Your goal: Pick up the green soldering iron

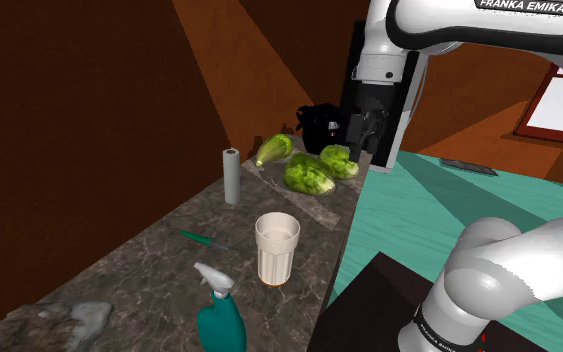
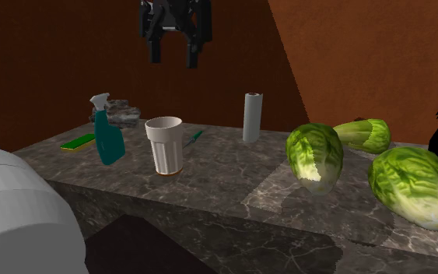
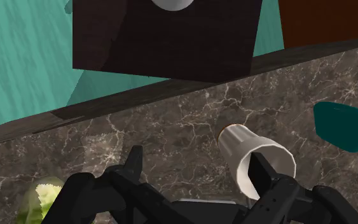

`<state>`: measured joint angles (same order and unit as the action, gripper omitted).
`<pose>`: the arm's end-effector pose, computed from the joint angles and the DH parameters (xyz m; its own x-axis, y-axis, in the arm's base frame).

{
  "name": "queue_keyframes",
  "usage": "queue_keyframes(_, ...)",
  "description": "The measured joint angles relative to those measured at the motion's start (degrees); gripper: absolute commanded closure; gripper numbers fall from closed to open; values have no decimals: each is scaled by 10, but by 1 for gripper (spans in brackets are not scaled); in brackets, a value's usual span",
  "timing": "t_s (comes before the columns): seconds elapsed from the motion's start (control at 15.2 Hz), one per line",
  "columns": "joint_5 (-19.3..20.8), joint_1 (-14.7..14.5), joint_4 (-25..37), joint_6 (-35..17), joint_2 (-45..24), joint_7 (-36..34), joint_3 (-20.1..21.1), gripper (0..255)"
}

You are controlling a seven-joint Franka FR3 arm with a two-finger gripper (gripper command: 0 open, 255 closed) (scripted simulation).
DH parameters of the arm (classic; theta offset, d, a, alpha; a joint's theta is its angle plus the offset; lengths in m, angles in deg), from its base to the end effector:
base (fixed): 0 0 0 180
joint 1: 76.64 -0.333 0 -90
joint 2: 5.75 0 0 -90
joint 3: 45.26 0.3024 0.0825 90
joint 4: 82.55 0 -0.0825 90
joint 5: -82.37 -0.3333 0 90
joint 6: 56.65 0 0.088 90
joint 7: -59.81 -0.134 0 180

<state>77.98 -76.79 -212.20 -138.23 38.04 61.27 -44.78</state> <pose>0.2544 0.0147 0.5749 0.9964 0.0448 -0.0725 0.0396 -0.9966 -0.0724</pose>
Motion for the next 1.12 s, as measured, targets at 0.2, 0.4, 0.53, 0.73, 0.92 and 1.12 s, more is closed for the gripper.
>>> queue_keyframes(0.2,-6,-3,-3,-18,-18,-7,8,0)
queue_keyframes(0.4,-18,-8,-9,-59,-56,-21,24,0)
queue_keyframes(0.53,-24,-10,-6,-85,-88,-28,33,0)
queue_keyframes(0.73,-34,-16,0,-132,-143,-44,52,0)
queue_keyframes(0.92,-41,-22,7,-169,-191,-59,68,0)
queue_keyframes(1.12,-44,-27,28,-203,-249,-75,83,0)
